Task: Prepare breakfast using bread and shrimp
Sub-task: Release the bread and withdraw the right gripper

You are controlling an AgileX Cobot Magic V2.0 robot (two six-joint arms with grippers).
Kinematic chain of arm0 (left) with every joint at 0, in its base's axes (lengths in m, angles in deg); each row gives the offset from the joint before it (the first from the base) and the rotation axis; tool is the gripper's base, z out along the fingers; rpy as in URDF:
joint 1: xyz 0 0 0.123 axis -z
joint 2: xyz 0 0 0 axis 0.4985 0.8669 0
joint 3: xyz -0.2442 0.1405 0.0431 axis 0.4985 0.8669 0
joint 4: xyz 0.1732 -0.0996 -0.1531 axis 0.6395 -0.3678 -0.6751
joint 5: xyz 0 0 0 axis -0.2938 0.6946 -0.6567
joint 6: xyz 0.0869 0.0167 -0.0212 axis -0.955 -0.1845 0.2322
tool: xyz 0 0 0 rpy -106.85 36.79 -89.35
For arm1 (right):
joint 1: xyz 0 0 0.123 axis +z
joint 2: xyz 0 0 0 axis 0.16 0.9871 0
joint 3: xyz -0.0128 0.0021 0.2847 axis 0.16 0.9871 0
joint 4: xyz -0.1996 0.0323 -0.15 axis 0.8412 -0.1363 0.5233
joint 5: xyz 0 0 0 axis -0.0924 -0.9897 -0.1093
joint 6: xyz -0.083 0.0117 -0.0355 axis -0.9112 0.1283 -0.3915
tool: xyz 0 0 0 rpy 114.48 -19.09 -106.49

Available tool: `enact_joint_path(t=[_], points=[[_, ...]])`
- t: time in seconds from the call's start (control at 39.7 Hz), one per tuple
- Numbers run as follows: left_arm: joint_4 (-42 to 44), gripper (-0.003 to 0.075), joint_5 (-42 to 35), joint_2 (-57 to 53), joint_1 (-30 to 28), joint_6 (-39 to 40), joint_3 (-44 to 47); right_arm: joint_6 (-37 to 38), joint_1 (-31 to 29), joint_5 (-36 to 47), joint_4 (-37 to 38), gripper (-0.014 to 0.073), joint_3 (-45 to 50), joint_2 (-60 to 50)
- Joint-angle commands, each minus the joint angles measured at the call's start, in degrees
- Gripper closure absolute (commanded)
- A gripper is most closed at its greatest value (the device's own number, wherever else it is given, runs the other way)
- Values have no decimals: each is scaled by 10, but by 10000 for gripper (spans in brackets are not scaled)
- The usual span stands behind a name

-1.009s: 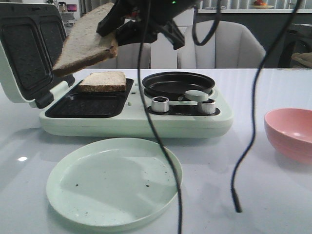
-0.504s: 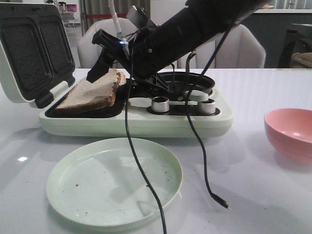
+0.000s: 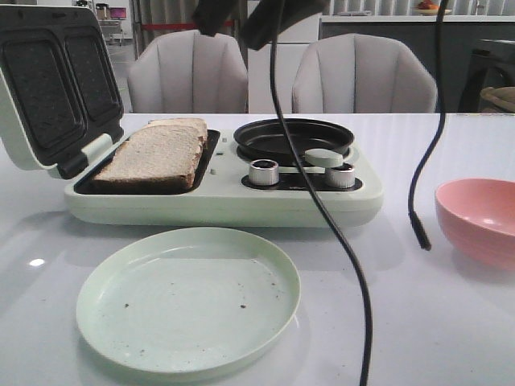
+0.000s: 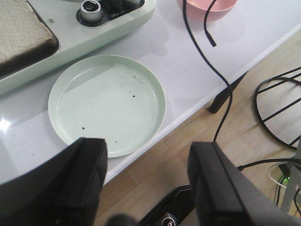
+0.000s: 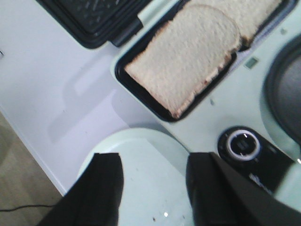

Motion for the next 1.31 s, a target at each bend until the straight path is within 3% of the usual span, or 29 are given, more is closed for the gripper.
enact_joint_path(t=[0.0,0.13,0.61,1.16,1.29], points=[[6,285,-41,-2,5,-1,-16,78,22,-8,107,181,8,-71],[27,285,-41,-2,5,-1,-16,122,40,-10,174,181,89,-142],[39,285,-41,-2,5,-1,-16,122,40,23,214,181,356,-327],[58,285,-39,1,5,-1,-16,121,40,211,214,181,517,-532],[58,285,22,28,5,0,-38,121,40,206,214,181,519,-554]])
